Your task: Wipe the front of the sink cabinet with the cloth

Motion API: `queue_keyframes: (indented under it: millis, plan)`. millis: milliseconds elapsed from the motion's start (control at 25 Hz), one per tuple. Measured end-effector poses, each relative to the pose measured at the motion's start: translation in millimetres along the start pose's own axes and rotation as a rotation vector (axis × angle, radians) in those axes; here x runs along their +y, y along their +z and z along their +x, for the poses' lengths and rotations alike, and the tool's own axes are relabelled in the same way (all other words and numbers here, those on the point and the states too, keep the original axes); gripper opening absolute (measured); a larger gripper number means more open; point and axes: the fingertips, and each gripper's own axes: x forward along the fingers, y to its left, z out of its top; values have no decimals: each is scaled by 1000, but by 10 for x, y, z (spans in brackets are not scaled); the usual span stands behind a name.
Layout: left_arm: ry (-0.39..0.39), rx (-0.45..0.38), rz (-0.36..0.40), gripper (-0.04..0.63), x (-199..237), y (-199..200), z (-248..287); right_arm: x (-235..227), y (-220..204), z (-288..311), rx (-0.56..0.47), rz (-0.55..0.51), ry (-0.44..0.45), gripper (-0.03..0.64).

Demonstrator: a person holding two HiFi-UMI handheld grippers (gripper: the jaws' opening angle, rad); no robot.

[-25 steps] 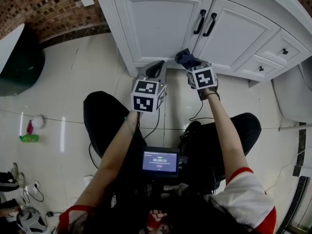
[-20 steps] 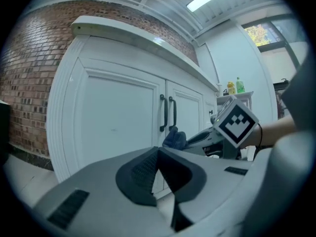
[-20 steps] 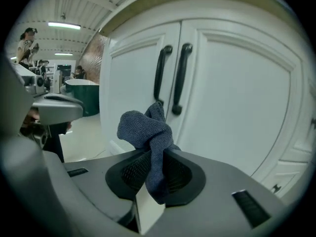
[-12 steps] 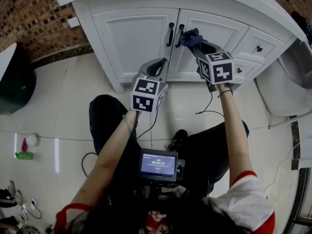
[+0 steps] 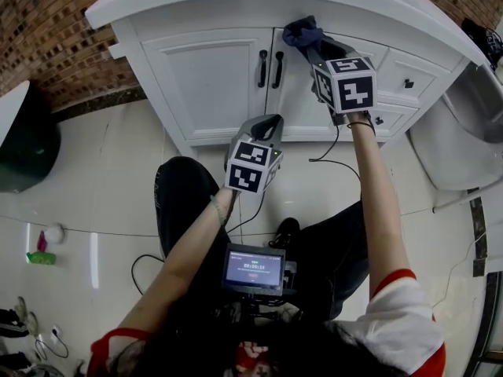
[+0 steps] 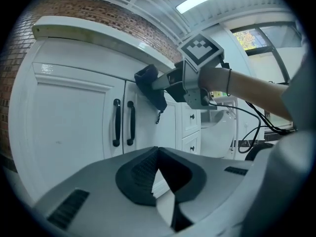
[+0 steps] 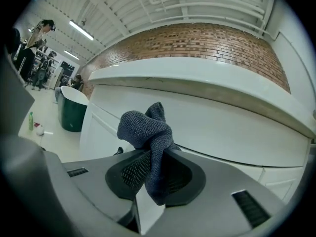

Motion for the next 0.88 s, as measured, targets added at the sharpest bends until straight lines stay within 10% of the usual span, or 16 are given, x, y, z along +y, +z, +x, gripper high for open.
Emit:
queue_keyframes:
  millis: [880]
  plan:
    - [21, 91, -67, 33, 128, -622, 33, 618, -1897, 426, 267, 149, 38, 87]
